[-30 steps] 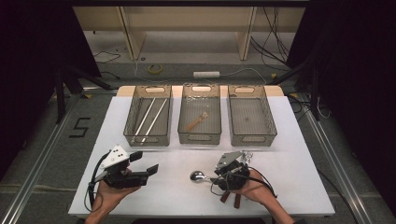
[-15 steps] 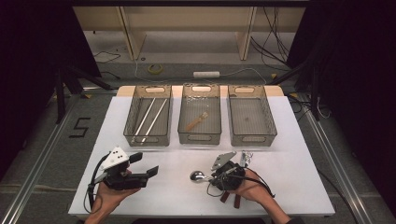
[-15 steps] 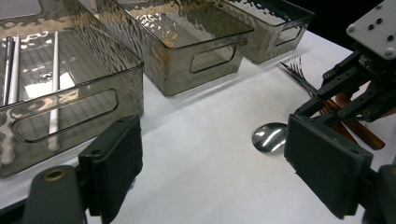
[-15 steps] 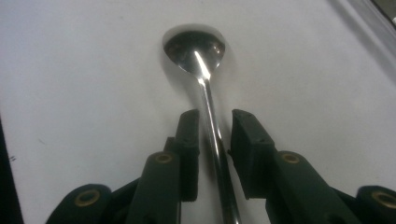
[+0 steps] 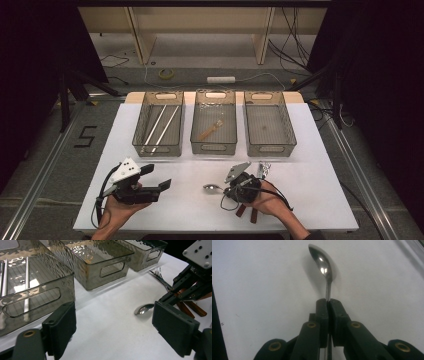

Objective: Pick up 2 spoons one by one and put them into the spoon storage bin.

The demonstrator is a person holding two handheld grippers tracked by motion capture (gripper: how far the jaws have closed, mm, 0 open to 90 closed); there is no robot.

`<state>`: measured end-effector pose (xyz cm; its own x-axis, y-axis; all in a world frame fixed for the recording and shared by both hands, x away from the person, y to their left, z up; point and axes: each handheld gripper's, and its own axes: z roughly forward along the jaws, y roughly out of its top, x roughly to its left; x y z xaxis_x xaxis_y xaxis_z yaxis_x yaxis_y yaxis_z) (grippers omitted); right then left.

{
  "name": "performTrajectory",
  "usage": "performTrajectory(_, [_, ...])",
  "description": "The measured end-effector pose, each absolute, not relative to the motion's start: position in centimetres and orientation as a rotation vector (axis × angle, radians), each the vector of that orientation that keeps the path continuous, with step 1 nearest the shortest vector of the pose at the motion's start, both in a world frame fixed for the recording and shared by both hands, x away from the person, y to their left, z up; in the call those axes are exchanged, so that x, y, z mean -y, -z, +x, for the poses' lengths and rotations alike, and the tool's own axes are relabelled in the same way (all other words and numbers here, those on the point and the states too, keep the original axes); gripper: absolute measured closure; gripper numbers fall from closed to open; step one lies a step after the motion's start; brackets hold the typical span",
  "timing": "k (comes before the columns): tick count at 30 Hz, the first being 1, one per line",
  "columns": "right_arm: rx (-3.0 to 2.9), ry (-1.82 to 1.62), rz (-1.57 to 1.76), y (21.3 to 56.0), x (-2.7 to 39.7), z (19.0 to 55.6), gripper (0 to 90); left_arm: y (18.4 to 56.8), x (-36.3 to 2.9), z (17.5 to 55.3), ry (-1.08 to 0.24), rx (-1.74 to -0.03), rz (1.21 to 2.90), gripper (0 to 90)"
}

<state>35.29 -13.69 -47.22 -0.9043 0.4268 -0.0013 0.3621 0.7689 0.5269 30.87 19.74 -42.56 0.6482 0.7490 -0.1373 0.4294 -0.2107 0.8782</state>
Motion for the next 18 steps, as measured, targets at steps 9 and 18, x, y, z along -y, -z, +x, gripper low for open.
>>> performTrajectory(9, [-2.834, -0.833, 0.625, 46.6, 13.9, 35.2, 90.0, 42.6, -19.7, 30.8, -0.398, -0.937, 1.855, 19.0])
performTrajectory(18, [-2.793, -0.880, 0.638, 45.5, 14.3, 35.7, 90.0, 42.6, -19.7, 30.9, -0.400, -0.946, 1.845, 18.9])
